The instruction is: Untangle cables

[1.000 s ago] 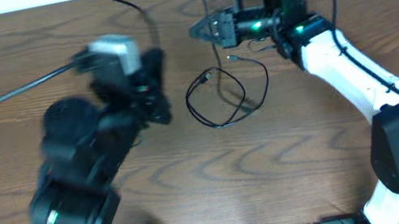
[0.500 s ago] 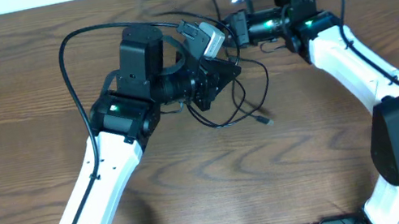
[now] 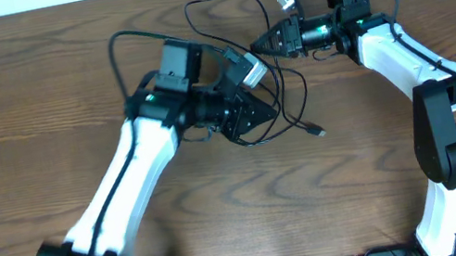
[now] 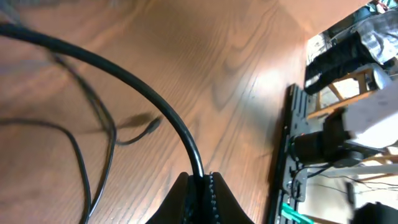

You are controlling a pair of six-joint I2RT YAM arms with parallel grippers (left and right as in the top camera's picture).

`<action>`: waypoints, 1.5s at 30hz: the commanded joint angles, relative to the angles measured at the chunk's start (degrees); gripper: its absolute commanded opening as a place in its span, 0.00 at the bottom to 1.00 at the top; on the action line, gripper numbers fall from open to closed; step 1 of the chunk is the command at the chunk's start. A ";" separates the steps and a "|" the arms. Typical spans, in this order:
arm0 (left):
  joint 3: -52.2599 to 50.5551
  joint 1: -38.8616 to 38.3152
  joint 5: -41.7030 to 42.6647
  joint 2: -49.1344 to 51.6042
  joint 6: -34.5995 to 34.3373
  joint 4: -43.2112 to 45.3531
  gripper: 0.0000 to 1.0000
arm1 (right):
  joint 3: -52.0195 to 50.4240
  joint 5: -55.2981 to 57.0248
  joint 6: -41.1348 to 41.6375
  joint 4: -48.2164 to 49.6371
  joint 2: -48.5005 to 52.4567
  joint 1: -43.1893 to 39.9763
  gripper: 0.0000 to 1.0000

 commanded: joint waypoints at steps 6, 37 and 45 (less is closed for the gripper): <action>-0.50 0.42 -5.38 8.33 1.40 0.63 0.08 | 0.07 -2.21 -1.75 -3.13 6.67 -0.24 0.01; -0.52 0.46 -6.64 8.31 -0.79 2.82 0.08 | -0.39 -11.61 -0.44 6.40 11.41 2.32 0.01; -0.46 2.47 -6.60 6.29 -2.97 2.84 0.68 | -0.35 -10.49 1.44 6.88 6.14 -5.11 0.02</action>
